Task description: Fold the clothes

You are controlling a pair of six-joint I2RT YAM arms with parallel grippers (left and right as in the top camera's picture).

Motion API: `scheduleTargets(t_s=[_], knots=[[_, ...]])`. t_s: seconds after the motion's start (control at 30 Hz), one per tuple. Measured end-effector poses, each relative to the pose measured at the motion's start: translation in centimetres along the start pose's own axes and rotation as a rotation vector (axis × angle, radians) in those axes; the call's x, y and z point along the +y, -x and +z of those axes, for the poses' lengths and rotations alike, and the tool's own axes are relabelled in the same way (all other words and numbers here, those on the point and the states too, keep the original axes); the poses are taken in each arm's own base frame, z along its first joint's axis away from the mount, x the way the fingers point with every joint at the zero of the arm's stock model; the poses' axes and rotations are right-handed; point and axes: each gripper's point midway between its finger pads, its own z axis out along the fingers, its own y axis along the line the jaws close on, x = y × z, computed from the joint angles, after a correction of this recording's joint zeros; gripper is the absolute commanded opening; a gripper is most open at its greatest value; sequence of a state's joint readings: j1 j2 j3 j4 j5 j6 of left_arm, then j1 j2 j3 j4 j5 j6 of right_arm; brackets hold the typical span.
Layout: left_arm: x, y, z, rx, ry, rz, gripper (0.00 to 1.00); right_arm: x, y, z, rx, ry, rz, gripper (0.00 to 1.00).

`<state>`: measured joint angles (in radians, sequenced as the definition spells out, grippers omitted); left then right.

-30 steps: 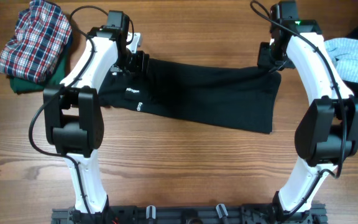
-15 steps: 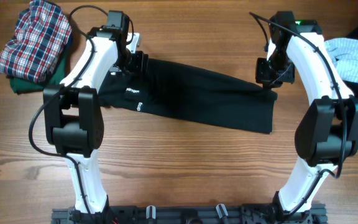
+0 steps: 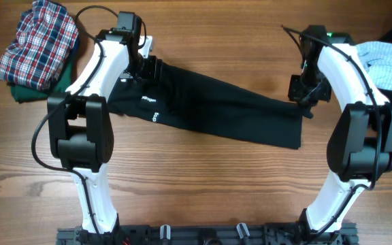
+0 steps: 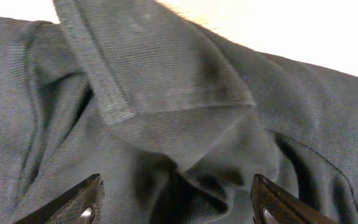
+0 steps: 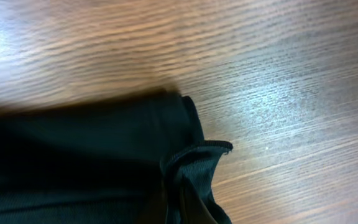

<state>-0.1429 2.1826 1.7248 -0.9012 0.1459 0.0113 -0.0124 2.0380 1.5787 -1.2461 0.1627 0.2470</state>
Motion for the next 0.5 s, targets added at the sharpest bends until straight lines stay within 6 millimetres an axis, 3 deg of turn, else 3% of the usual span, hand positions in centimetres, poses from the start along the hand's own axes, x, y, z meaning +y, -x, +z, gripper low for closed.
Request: scheduleTargets(t_s=[0.03, 0.13, 0.23, 0.5], knots=[[0.0, 0.0, 0.0, 0.0, 0.0, 0.0, 0.75, 0.0, -0.2, 0.3, 0.007, -0.005, 0.001, 0.08], [0.0, 0.0, 0.0, 0.0, 0.0, 0.0, 0.75, -0.2, -1.2, 1.4, 0.041, -0.017, 0.0, 0.34], [0.0, 0.0, 0.0, 0.0, 0.0, 0.0, 0.75, -0.2, -1.5, 1.6, 0.052, -0.016, -0.004, 0.45], [0.0, 0.0, 0.0, -0.001, 0.0, 0.0, 0.76, 1.4, -1.9, 1.6, 0.071, 0.079, -0.045, 0.49]])
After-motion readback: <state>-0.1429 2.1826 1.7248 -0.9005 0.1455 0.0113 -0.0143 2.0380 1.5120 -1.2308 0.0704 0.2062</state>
